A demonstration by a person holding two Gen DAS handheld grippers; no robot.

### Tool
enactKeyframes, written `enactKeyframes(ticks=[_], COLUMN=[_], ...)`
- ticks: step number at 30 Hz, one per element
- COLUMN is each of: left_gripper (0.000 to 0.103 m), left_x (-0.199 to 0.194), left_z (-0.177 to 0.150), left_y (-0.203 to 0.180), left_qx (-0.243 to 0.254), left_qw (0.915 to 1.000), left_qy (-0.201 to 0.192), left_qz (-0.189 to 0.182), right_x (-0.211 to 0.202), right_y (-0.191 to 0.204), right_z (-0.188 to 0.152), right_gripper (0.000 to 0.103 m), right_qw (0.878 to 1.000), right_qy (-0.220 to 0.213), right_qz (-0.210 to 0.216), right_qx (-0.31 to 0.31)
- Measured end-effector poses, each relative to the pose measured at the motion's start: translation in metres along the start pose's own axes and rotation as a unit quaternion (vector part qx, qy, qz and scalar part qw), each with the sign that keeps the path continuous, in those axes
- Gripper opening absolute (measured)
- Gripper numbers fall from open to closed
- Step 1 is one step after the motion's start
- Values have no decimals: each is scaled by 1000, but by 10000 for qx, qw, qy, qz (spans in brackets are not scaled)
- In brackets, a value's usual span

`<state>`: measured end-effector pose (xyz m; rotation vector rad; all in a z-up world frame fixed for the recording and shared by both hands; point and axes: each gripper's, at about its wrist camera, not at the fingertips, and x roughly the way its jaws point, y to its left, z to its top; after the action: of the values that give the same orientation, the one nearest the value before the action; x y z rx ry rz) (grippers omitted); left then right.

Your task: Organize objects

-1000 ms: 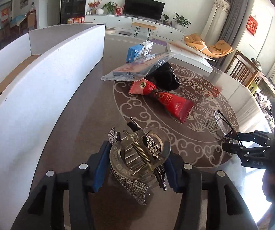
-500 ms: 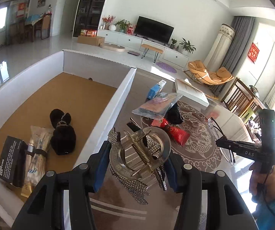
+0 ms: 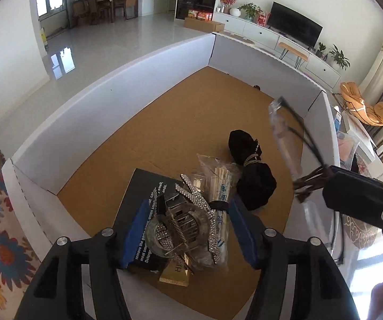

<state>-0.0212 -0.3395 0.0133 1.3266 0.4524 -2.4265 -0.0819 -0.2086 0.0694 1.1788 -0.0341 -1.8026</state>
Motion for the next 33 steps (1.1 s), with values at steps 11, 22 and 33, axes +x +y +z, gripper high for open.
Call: enactKeyframes(ticks=[11,22,33], left_gripper=[86,103,103], left_x=[-67,-52,24], left_z=[-40,-126,-148], left_y=[-56,-270,-289], left_qx=[87,2003,2119], left_qw=[9936,9547,9719], left_qy=[-1019,-409,-139], left_qz=[-484,-2163,-1017], right_x=[-83,-176,-175], right_y=[-48,-216,-240], right_z=[-68,-214,-248], right_gripper=[103,103,103], right_qw=[9777,9233,9149], right_qy=[-1358,-847,-622], right_qz=[-1510,-3643,-3846], right_qx=[-526,877,1057])
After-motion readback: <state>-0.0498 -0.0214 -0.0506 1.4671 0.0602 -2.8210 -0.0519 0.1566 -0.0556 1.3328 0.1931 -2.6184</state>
